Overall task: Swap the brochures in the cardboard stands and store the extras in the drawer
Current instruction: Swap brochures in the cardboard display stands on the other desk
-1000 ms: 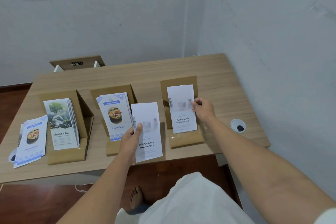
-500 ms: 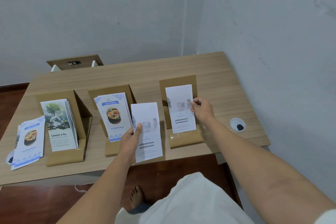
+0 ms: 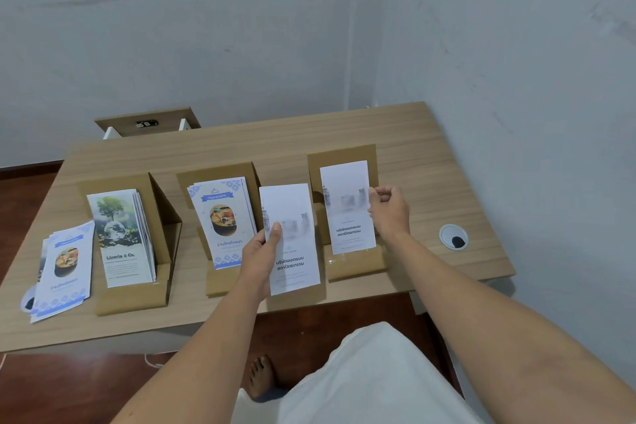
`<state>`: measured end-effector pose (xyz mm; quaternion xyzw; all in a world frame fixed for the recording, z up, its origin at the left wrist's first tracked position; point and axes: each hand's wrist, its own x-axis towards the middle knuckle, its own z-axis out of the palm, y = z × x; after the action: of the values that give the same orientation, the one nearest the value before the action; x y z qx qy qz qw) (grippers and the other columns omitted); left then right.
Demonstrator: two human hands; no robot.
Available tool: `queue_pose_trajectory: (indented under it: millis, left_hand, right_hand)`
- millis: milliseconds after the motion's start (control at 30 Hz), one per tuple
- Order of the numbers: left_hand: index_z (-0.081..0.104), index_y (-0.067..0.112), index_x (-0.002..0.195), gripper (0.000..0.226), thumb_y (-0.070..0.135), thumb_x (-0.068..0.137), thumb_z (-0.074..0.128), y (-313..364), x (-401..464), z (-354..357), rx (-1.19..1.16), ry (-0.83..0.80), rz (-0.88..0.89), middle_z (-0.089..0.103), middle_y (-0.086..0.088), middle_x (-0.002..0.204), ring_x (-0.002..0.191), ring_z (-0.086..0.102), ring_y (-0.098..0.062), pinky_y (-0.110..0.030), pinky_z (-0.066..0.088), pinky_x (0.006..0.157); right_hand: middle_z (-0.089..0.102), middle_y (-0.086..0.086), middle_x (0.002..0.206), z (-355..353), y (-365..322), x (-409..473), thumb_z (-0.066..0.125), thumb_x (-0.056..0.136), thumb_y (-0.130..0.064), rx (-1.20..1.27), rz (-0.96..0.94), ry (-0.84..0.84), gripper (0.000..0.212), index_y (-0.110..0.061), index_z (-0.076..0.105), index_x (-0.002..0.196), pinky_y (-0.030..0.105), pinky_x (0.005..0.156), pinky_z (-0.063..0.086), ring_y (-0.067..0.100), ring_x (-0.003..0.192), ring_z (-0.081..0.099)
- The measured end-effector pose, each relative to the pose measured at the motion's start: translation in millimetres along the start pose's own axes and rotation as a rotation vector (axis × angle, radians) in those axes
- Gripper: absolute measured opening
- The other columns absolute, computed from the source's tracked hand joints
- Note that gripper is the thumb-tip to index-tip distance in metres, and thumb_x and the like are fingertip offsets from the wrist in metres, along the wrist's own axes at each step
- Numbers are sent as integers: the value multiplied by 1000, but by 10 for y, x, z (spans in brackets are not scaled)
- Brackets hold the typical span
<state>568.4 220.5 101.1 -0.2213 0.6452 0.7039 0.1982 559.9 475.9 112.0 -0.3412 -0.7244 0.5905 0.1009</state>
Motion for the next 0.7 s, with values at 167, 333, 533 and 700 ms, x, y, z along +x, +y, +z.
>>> queue_pose_trajectory:
  millis: [167, 333, 533, 700]
  left_hand:
    - [75, 28, 107, 18, 43, 100, 67, 149, -3, 41, -32, -3, 40, 84, 5, 95, 89, 81, -22, -45, 67, 76]
    - [75, 19, 113, 26, 40, 101, 67, 267, -76, 0, -59, -13, 107, 82, -1, 108, 101, 79, -25, -47, 64, 88]
    - [74, 16, 118, 28, 38, 103, 64, 250, -240, -371, -152, -10, 48, 81, -9, 114, 104, 78, -32, -48, 65, 86]
    - [74, 22, 111, 20, 38, 101, 67, 187, -347, -936, -191, 47, 44, 82, -8, 113, 97, 78, -28, -36, 63, 71]
  right_hand:
    - [70, 8, 90, 177, -72, -285, 58, 100, -37, -8, -21, -218, 31, -7, 67, 100, 20, 58, 51, 14, 67, 61]
    - [71, -4, 85, 515, -69, -603, 60, 95, -52, -91, -16, -457, 39, -15, 70, 96, 28, 66, 52, 11, 68, 63]
    - [61, -15, 60, 738, -179, -791, 70, 91, -44, -99, -29, -681, 29, -22, 72, 73, 13, 55, 41, 2, 57, 54]
    - [64, -8, 63, 1223, -377, -1056, 74, 92, -27, -65, 28, -849, 17, -10, 75, 90, 16, 48, 35, 7, 50, 45]
